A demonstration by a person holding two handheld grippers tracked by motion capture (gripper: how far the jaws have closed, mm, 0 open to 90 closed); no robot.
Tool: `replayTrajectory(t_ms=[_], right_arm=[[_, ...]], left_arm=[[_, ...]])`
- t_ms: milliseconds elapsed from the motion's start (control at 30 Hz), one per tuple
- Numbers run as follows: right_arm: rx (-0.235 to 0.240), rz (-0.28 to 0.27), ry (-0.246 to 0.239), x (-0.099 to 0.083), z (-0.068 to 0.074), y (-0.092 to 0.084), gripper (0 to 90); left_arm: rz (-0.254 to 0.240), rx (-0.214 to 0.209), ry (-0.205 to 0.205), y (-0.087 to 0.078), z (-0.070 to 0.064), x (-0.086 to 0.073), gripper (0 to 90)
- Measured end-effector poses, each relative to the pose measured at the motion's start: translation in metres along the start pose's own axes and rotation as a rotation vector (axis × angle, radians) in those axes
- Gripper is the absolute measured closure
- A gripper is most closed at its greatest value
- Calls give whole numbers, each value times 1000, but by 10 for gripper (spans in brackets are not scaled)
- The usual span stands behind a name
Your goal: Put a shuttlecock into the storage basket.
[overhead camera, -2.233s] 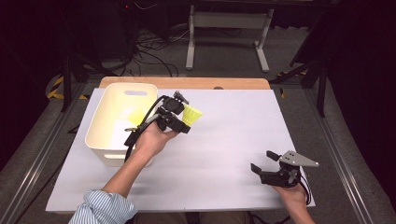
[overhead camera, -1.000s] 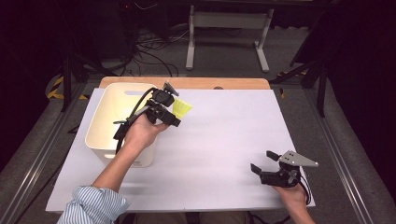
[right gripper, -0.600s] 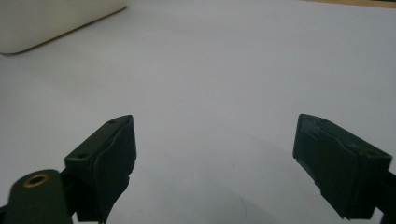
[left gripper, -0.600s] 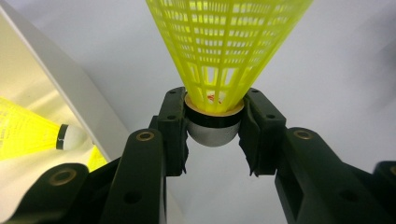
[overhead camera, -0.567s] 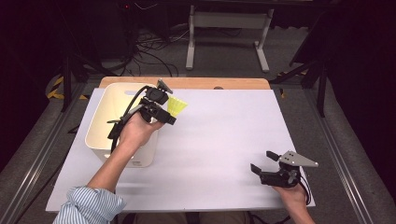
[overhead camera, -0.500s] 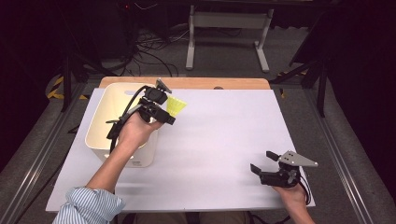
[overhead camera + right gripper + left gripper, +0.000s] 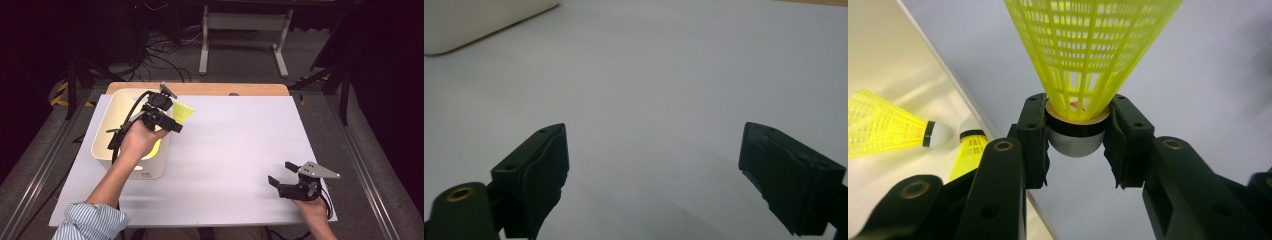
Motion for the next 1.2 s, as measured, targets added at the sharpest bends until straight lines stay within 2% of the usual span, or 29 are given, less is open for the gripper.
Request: replayTrajectory(t_ms=[367, 500, 800, 1200], right_arm=[[-1, 5, 0, 0, 0, 1, 130], [-2, 5, 0, 0, 0, 1, 130], [-3, 5, -1, 0, 0, 1, 130], [-5, 2, 0, 0, 0, 0, 130]], left_arm=[[0, 3, -24, -5, 11, -4, 647], [-11, 21, -31, -9, 17, -5, 647], [-18, 24, -69, -14, 28, -10, 647], [-33, 45, -95, -16, 43, -13, 646]])
Point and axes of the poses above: each handheld gripper's, and its own axes: y roughly forward along the jaws, x roughly out of its top, z roughly to its left, the point moved 6 cm from there along y, roughly forward along the jaws, and after that the axes turned 8 degrees about -y, right-handed, at the moved point
